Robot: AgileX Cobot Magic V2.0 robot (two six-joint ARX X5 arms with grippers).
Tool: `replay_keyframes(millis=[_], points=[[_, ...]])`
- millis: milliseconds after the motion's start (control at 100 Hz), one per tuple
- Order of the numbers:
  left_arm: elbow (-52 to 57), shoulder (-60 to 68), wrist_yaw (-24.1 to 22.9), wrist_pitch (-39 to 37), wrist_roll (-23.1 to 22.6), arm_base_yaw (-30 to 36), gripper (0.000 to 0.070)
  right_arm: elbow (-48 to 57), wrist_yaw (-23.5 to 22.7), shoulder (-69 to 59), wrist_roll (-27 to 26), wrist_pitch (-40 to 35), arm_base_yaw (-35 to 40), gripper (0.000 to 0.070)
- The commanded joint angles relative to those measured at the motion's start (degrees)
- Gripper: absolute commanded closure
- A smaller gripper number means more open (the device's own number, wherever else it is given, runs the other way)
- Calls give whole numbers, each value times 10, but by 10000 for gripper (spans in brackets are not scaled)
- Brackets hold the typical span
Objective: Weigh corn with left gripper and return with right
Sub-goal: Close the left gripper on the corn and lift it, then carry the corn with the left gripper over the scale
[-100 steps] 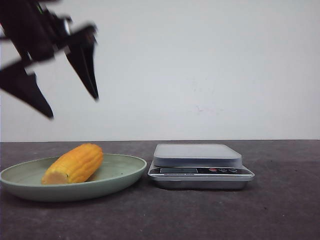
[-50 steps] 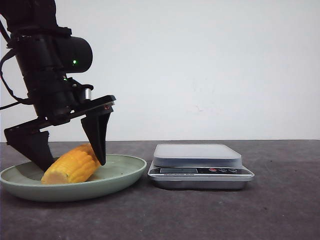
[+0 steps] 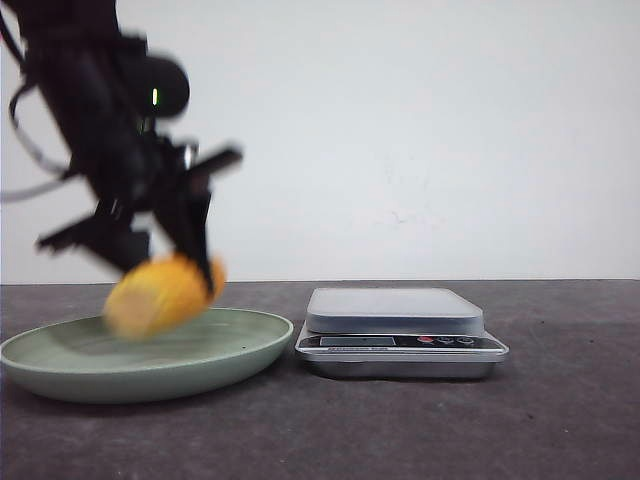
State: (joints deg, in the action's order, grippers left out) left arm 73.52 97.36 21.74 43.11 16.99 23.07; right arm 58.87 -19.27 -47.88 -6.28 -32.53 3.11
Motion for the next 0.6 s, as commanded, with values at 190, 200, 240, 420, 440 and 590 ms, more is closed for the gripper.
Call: replay_keyframes(millis=[190, 200, 240, 420, 440, 590], points=[[158, -86, 40, -14, 7, 10, 689, 6, -2, 0, -7, -3, 11, 6], [162, -87, 40, -14, 7, 10, 688, 6, -2, 1, -7, -3, 12, 6], [187, -96, 40, -19, 7, 13, 689, 6, -2, 1, -4, -1, 16, 6], [305, -104, 19, -24, 7, 23, 688, 6, -2, 5, -3, -1, 28, 21], [316, -104, 12, -24, 6, 24, 688, 6, -2, 5, -3, -2, 28, 25], [362, -104, -30, -27, 7, 35, 688, 6, -2, 5, -5, -6, 36, 44]])
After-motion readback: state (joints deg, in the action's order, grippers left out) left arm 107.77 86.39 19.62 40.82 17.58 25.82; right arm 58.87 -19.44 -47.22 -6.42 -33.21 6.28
